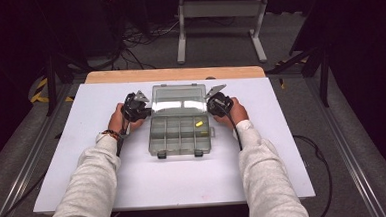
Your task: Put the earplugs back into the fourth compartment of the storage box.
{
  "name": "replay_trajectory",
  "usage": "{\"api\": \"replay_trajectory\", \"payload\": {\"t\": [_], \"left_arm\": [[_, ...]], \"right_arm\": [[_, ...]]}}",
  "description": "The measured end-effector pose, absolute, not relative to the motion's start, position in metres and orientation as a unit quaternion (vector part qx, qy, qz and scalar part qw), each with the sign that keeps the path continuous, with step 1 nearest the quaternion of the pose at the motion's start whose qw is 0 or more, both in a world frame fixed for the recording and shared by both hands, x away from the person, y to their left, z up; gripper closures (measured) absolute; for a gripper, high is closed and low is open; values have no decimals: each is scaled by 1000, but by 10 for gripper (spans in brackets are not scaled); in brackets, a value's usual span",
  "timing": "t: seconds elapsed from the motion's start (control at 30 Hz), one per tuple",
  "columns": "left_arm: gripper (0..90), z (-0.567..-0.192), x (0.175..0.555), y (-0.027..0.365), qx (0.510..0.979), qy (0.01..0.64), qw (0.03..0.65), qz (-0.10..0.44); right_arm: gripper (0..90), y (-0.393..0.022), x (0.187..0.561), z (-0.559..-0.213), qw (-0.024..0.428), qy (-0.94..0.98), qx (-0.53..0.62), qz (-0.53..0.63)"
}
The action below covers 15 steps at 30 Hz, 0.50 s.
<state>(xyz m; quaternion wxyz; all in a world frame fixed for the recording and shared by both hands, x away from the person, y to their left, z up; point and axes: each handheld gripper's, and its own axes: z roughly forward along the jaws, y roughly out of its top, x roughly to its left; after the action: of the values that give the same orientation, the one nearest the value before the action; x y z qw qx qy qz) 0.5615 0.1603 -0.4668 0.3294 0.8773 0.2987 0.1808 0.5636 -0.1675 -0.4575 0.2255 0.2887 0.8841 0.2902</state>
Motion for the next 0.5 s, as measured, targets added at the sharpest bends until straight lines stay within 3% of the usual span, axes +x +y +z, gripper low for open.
{"api": "replay_trajectory", "payload": {"t": [0.5], "left_arm": [[896, -466, 565, 159, 853, 321, 364, 191]], "right_arm": [[900, -171, 566, -459, 243, 864, 296, 325]]}}
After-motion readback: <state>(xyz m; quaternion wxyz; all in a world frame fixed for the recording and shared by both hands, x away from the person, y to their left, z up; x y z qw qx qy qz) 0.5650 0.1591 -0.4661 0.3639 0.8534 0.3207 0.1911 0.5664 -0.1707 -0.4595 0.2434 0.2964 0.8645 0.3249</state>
